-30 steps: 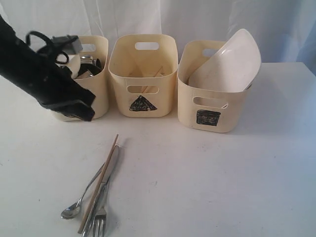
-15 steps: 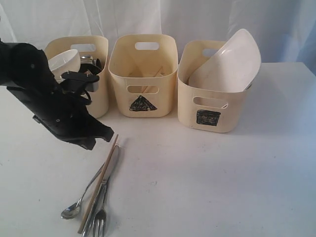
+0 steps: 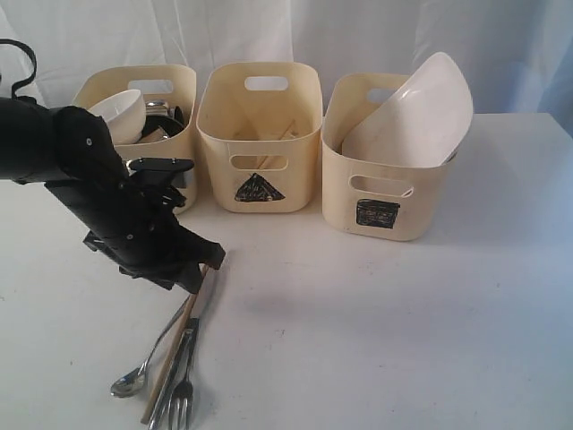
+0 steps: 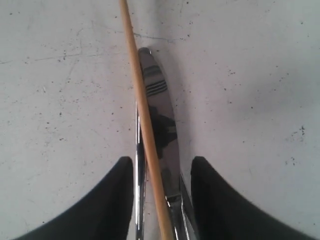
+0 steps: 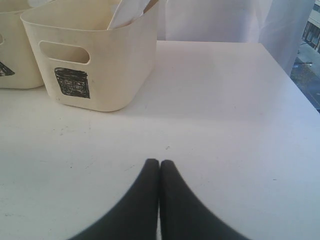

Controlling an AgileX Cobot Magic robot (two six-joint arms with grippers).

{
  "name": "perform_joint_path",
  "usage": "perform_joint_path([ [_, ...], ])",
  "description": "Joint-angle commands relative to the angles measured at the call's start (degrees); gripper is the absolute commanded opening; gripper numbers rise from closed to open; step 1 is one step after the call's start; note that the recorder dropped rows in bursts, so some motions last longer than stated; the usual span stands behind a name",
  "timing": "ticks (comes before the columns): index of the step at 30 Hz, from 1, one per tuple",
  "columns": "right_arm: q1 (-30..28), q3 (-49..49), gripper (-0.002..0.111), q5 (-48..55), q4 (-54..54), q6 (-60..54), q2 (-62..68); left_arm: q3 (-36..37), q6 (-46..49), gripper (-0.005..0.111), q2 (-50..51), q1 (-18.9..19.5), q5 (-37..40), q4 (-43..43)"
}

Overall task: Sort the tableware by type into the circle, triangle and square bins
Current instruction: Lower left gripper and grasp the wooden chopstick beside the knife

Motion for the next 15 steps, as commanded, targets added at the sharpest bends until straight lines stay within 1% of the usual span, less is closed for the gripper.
perform_joint_path([
  [1,-0.24,0.39,0.000,-0.35,0.11,0.00,-0.24,0.51,0.13,0.044,2.12,-0.26,0.29,-1.00],
  [7,-0.24,0.39,0.000,-0.35,0.11,0.00,-0.24,0.51,0.13,0.044,4.56,-0.26,-0.38,-1.13],
  [11,-0.24,0.39,0.000,-0.35,0.11,0.00,-0.24,0.51,0.26,0.044,5.10,-0.31,-2.24,-1.13],
  [15,-0.24,0.39,0.000,-0.35,0.11,0.00,-0.24,0.51,0.36,0.039,5.62,-0.31,-3.13,-1.00],
])
